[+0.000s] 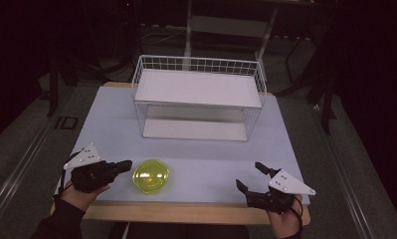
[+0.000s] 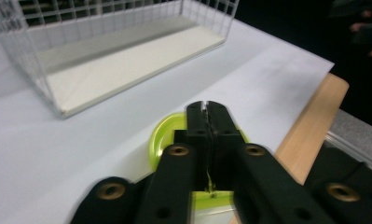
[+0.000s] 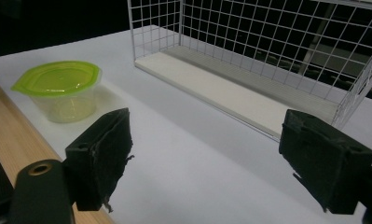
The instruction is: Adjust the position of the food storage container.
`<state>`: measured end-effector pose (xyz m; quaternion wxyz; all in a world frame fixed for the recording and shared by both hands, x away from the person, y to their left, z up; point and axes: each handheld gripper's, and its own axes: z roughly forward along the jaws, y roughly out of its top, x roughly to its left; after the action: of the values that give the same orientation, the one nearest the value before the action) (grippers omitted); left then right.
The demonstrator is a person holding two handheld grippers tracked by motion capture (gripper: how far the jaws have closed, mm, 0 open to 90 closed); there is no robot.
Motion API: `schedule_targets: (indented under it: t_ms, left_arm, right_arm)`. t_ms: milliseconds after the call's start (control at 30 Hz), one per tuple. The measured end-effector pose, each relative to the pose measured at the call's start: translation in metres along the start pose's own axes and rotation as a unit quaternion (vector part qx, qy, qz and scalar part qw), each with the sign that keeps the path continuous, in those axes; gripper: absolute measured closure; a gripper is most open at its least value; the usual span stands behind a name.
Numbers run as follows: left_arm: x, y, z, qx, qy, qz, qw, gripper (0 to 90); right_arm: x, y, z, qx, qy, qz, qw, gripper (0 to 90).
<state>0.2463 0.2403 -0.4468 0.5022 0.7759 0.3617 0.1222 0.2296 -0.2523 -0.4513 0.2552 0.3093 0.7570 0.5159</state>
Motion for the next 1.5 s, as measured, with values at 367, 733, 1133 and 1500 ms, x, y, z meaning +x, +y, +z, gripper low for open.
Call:
schedule_targets:
  t_ms: [367, 733, 1133, 1500]
  left_arm:
    - [0.023, -0.032, 0.012, 0.093, 0.024, -0.036, 0.9947, 90.0]
    - [0.025, -0.049, 0.036, 0.154, -0.013, -0.072, 0.9853, 90.0]
    - [0.021, -0.050, 0.054, 0.171, -0.028, -0.079, 0.9817, 90.0]
    - [0.012, -0.043, 0.079, 0.182, -0.031, -0.075, 0.9800, 90.0]
  right_arm:
    - [0.000, 0.000, 0.000, 0.001, 0.002, 0.000, 1.0000, 16.8]
    - [0.000, 0.000, 0.000, 0.002, 0.003, 0.000, 1.0000, 16.7]
    - [0.000, 0.000, 0.000, 0.002, 0.003, -0.001, 1.0000, 16.7]
    - [0.001, 0.000, -0.001, 0.001, 0.001, -0.004, 1.0000, 16.8]
